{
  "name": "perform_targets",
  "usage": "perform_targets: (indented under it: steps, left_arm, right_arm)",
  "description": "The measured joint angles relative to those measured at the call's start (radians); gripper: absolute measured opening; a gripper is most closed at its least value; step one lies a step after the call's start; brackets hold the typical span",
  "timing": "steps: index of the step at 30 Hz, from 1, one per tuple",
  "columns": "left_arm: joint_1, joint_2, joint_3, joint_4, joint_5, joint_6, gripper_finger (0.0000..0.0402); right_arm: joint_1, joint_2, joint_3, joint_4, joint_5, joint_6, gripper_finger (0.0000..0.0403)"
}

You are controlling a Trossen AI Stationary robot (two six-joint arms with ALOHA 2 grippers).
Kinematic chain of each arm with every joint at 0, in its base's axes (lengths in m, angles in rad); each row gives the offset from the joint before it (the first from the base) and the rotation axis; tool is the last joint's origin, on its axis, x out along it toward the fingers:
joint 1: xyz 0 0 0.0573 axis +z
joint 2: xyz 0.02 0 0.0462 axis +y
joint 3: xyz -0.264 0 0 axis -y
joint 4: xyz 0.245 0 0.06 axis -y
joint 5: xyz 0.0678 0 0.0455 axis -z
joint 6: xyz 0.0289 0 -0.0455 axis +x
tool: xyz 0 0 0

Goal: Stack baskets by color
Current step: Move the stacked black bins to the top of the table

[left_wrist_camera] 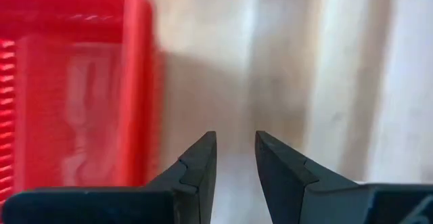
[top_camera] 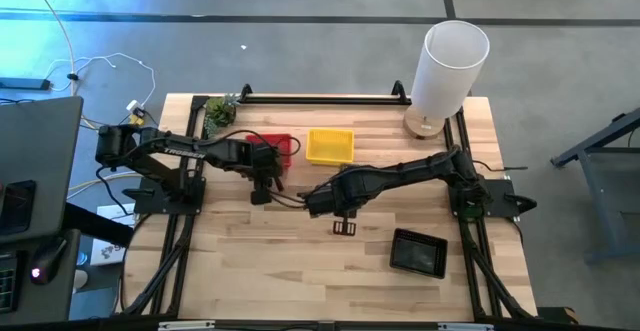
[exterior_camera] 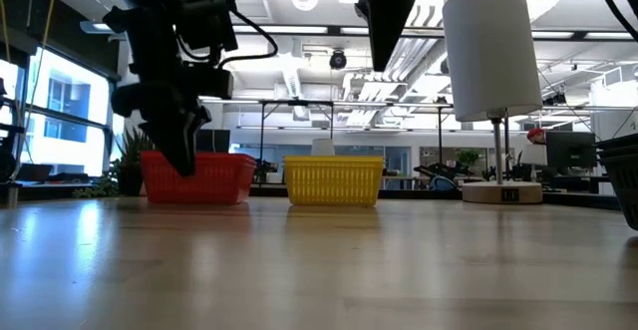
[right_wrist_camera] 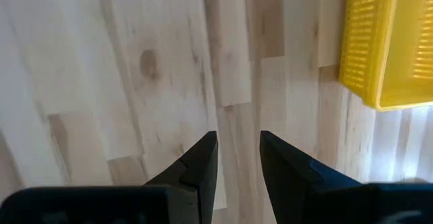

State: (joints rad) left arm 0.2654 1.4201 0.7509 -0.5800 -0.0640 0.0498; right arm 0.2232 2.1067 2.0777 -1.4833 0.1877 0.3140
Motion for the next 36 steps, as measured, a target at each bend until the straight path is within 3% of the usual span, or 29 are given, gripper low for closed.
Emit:
perform_targets:
  steps: [6,12,22,36]
  left_arm:
    - [-0.067,-0.001,0.000,0.000,0.042,-0.056,0.0090]
    - [-0.137,-0.001,0.000,0.001,0.042,-0.094,0.0090]
    - [-0.170,-0.001,0.000,0.001,0.027,-0.112,0.0090]
    - [-0.170,-0.001,0.000,0.005,0.027,-0.131,0.0090]
  right_arm:
    - [0.043,0.001,-0.003,-0.011,0.003,0.001,0.0099]
    - [0.078,0.002,-0.112,0.018,0.002,0.027,0.0099]
    - [0.160,-0.004,-0.202,-0.013,-0.090,0.182,0.0099]
    - [0.366,-0.120,-0.215,-0.038,-0.092,0.506,0.0099]
